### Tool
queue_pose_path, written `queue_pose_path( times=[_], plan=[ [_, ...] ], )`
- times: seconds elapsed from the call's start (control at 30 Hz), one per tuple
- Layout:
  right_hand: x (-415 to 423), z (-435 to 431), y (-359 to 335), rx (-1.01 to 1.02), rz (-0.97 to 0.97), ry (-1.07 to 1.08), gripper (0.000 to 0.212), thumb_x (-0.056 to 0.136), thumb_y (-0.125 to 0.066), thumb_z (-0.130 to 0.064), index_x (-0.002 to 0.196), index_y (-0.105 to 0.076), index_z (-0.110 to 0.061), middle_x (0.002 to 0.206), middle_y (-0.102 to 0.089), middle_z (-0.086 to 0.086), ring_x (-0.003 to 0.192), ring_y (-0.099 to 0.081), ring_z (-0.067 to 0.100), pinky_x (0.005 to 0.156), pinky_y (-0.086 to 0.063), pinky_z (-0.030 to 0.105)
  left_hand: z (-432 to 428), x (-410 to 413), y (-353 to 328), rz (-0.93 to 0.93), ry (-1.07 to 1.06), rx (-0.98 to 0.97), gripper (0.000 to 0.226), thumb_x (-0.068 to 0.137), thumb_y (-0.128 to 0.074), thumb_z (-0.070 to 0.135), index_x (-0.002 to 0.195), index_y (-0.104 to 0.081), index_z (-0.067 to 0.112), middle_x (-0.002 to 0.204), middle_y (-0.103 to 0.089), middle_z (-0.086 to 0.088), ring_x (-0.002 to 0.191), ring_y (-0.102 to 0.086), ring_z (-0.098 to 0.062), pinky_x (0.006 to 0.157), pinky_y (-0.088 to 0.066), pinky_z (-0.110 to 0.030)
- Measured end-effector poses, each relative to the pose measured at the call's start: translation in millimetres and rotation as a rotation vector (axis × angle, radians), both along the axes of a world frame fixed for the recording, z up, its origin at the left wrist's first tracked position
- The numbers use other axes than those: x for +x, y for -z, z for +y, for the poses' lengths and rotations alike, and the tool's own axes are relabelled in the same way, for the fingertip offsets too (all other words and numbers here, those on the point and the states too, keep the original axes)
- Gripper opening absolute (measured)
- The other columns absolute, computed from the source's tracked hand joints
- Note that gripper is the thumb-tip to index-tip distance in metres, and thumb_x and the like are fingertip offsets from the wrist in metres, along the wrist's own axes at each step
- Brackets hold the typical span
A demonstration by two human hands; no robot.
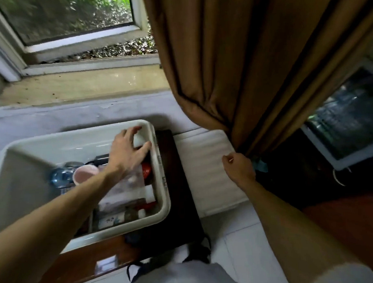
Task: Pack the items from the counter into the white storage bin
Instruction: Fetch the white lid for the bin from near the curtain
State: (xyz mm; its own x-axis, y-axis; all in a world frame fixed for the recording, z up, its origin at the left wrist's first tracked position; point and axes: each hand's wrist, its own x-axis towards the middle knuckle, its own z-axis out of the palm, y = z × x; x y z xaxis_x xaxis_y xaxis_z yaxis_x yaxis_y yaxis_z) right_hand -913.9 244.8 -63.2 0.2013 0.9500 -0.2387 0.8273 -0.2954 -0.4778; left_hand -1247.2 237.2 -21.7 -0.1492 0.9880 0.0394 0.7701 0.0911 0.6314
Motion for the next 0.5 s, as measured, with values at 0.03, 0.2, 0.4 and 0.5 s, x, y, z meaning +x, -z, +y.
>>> queue_pose_path(
  times=[0.03,0.2,0.4,0.5],
  plan=[
    [16.5,1.5,-0.7,0.045,-0.013,0.022,0.031,0.099,-0.05,-0.039,0.097,-0.067,-0.013,0.094,-0.067,0.012,0.088,-0.062,0.037,0.067,-0.045,0.035,6.2,21.4,0.9,-0.005,0.03,0.0,0.064,0.079,-0.055,0.052,0.133,-0.055,0.017,0.124,-0.058,-0.014,0.118,-0.051,-0.032,0.103,-0.041,-0.04],
    [93.6,12.0,6.4,0.076,-0.035,0.118,0.028,0.098,-0.051,-0.038,0.108,-0.065,-0.016,0.103,-0.066,0.012,0.093,-0.061,0.036,0.069,-0.045,0.037,31.7,123.8,6.3,0.015,0.157,-0.032,0.072,0.075,-0.054,0.053,0.135,-0.052,0.014,0.129,-0.055,-0.012,0.121,-0.048,-0.028,0.105,-0.04,-0.04],
    [171.4,21.8,43.4,-0.08,0.149,0.275,0.026,0.092,-0.055,-0.037,0.106,-0.066,-0.019,0.101,-0.068,0.008,0.092,-0.063,0.032,0.073,-0.051,0.036,51.3,231.9,42.0,-0.011,0.283,-0.167,0.068,0.084,-0.07,0.041,0.143,-0.042,0.023,0.137,-0.049,-0.009,0.127,-0.044,-0.027,0.104,-0.041,-0.043],
    [194.2,27.5,68.0,-0.196,0.209,0.274,0.025,0.088,-0.057,-0.04,0.099,-0.065,-0.019,0.099,-0.067,0.005,0.096,-0.064,0.032,0.073,-0.048,0.033,53.5,271.8,70.1,-0.052,0.251,-0.257,0.069,0.083,-0.07,0.041,0.143,-0.041,0.024,0.135,-0.051,-0.007,0.127,-0.046,-0.026,0.104,-0.041,-0.042]
  ],
)
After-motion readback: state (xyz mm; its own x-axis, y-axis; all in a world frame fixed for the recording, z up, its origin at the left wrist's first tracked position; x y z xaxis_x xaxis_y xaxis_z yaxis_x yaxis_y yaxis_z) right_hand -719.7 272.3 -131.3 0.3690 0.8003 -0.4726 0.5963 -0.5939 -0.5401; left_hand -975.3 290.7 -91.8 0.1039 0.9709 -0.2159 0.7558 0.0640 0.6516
